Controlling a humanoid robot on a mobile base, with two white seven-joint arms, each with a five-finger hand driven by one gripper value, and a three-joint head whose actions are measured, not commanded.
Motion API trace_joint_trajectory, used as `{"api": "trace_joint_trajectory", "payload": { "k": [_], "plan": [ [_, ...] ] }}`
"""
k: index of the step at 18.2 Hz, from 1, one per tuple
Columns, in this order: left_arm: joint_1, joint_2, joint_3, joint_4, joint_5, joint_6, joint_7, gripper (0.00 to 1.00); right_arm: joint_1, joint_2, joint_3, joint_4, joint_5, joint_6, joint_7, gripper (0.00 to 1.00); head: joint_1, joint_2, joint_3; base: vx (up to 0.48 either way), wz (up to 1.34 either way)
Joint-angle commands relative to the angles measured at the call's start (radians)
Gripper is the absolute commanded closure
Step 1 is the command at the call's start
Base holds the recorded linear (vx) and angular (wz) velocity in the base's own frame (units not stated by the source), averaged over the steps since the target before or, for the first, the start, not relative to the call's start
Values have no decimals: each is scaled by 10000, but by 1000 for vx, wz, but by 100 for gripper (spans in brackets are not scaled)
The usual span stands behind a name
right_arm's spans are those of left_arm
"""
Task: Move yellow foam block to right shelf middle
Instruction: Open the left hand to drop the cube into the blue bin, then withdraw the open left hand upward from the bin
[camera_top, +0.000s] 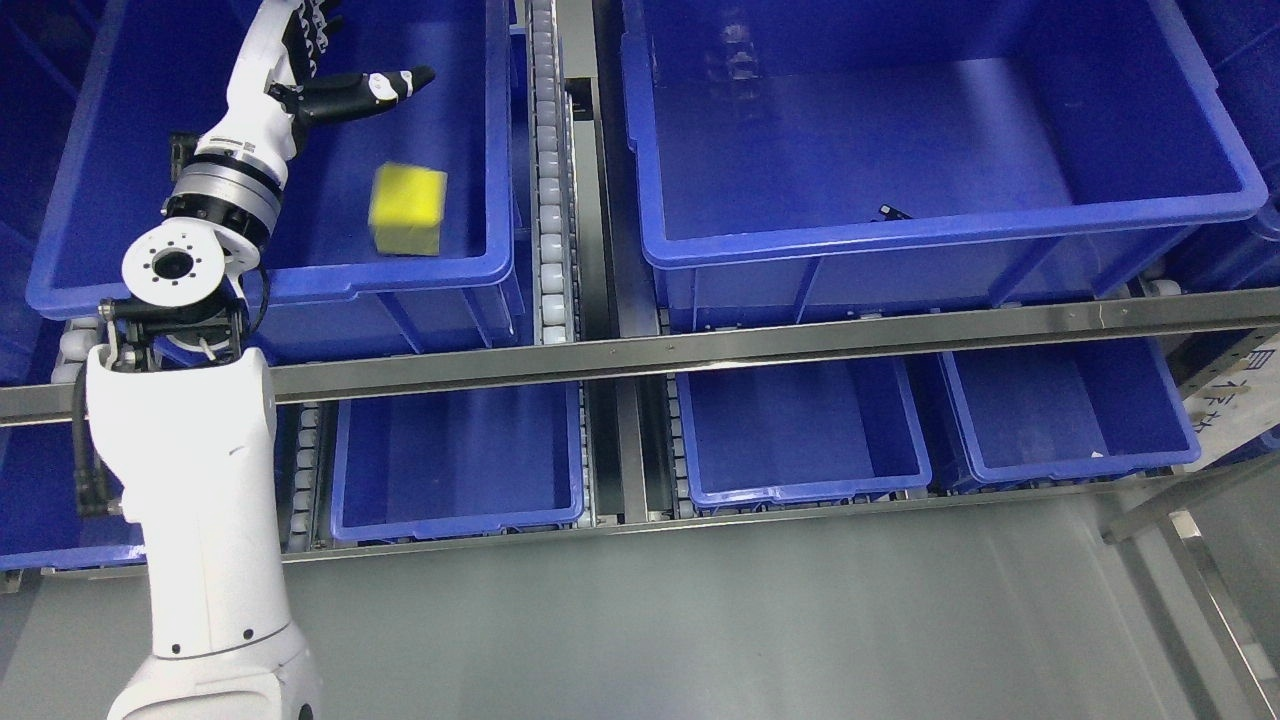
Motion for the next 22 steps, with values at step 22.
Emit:
{"api": "trace_joint_trajectory", "payload": {
  "k": [22],
  "plan": [
    [2382, -69, 261, -1858, 1841, -3074, 975, 0, -31, -175, 0, -175, 0, 25, 7, 0, 0, 0, 0, 0, 0]
  ]
}}
